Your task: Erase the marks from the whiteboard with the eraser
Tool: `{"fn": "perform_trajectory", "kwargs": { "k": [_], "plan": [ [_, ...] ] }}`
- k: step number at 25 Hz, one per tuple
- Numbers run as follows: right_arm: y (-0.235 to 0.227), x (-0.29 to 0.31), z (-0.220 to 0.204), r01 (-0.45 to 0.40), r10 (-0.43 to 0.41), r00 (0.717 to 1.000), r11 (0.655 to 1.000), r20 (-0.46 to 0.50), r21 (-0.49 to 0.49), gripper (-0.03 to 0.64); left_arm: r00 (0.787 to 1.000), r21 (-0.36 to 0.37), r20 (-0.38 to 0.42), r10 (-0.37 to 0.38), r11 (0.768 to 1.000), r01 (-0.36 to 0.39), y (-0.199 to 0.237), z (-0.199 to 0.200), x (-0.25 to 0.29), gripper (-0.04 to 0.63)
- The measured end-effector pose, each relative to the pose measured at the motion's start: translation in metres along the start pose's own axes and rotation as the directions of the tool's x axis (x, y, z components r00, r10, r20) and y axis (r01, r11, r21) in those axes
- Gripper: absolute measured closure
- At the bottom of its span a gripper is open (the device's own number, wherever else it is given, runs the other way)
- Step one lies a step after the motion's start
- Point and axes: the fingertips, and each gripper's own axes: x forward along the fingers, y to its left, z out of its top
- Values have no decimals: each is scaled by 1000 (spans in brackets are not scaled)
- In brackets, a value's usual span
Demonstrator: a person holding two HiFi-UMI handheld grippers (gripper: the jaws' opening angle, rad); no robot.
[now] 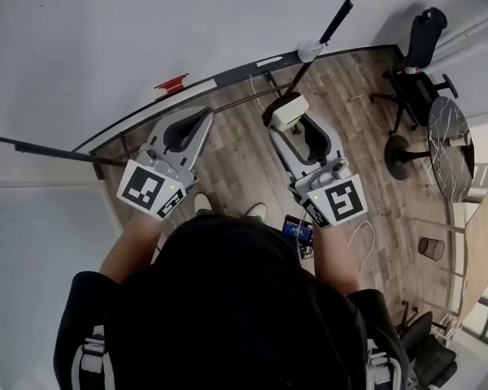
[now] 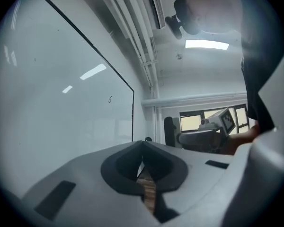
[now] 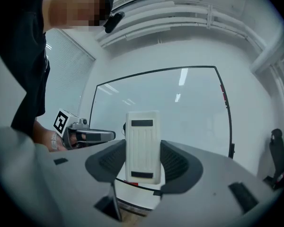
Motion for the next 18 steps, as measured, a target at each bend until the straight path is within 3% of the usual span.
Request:
{"fn": "perform_trajectory", "kwargs": {
  "k": [8,18],
  "plan": [
    [-8,-24,3,3,-2,999,1000,52,-12,391,1000,5,-1,-1,1000,1,-23,-3,12,589],
    [-48,-64,-2,-13,14,999,1000,42,-11,390,1000,13,-16,5,1000,-5,-71,-6,61,589]
  ]
}}
